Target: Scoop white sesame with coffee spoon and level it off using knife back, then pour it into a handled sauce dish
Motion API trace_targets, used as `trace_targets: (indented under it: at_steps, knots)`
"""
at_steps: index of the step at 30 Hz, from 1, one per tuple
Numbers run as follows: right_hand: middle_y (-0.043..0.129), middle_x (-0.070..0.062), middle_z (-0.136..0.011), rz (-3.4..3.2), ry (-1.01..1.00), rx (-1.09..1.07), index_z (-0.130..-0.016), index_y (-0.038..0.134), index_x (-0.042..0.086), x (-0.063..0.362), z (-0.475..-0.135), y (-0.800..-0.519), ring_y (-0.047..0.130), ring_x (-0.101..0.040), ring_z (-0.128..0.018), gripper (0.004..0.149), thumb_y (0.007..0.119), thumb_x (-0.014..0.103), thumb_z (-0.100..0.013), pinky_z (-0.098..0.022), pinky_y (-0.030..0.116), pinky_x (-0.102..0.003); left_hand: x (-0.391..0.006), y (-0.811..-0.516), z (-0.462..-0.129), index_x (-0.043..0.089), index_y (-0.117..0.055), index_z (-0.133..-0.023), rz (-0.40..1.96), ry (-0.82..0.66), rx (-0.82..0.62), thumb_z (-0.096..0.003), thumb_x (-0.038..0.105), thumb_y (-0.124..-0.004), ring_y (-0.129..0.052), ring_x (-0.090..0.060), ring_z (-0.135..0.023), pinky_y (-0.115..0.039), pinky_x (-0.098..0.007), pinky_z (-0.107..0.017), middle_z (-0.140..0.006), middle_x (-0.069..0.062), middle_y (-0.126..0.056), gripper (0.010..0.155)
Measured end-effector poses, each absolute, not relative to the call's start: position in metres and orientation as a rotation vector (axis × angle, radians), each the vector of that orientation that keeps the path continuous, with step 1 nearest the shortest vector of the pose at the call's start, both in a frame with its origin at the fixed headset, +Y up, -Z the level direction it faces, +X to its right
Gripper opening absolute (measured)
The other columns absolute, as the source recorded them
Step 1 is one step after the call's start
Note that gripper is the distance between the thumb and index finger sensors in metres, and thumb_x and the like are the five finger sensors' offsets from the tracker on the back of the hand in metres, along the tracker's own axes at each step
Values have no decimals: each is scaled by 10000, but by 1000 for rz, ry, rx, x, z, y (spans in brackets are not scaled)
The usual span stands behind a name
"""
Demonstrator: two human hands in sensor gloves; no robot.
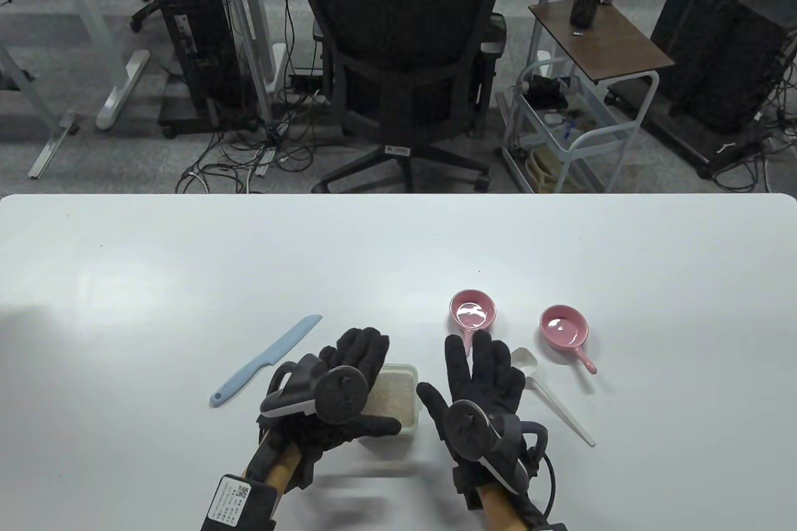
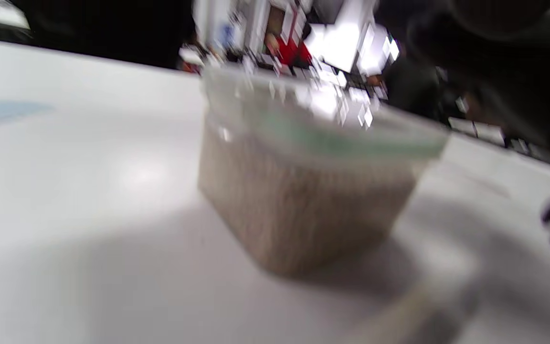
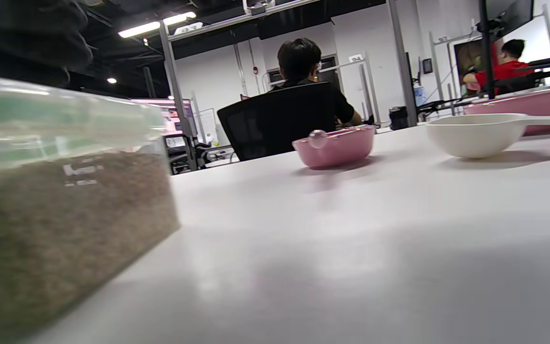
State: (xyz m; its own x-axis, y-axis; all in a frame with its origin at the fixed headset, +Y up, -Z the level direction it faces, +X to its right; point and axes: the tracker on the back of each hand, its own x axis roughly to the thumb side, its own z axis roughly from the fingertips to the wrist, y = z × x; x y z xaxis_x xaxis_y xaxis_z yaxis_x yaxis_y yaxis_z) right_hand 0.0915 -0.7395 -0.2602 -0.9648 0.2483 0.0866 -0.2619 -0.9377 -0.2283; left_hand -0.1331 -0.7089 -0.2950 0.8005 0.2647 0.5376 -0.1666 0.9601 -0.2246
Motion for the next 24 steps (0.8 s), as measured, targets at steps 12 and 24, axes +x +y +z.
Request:
trace_targets:
  at_steps: [12,24]
  knots:
    - [770,-221,-1076,2890,-249,88,-1187,490,85,57,-260,-747,869,-438,-867,837,577,657,-582,-637,739,-536,-144,-747,-283,13,-460,-1155,332,-96,-76,-596,612,-481,-886,-376,-799,-772,-473,-607,-1038,-204,-761,819]
    - [844,-167,-1020,2846,-129,87,-1161,538,82,54,-263,-759,926,-410,-810,759,604,590,-601,-596,779,-527,-131,-763,-281,-5,-543,-1122,333,-84,-93,-634,493,-450,-954,-304,-615,-815,-448,-505,-855,-129,-878,703]
